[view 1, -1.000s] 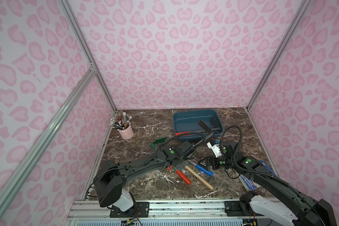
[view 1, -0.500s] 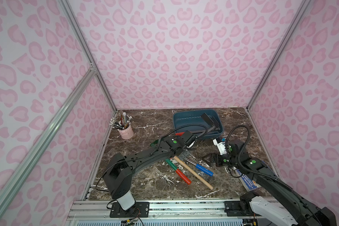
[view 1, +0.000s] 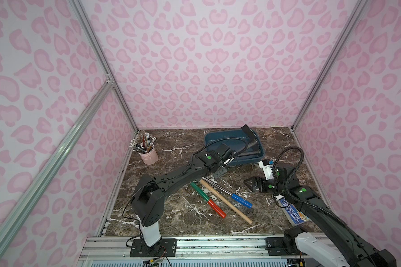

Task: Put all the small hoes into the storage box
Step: Move the hoe to the storage box.

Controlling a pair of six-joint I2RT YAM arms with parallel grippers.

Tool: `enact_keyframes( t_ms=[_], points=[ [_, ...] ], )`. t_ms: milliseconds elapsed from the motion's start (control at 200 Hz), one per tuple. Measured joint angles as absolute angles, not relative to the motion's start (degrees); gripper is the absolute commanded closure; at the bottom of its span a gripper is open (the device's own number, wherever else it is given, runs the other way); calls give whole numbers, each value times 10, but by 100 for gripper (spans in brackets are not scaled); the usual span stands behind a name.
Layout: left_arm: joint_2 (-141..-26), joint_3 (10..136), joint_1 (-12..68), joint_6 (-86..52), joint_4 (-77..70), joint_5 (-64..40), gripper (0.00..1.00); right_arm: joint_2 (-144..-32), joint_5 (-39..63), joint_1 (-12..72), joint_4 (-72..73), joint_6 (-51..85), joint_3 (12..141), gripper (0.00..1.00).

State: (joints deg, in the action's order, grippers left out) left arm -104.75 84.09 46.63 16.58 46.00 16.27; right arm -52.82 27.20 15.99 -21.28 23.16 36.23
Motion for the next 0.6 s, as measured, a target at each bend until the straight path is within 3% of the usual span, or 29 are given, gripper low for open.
enact_keyframes(
  t_ms=[600],
  points=[
    [-1115,907,438,229,456,161,96,-543,267,139,-196,238,389,7]
  ],
)
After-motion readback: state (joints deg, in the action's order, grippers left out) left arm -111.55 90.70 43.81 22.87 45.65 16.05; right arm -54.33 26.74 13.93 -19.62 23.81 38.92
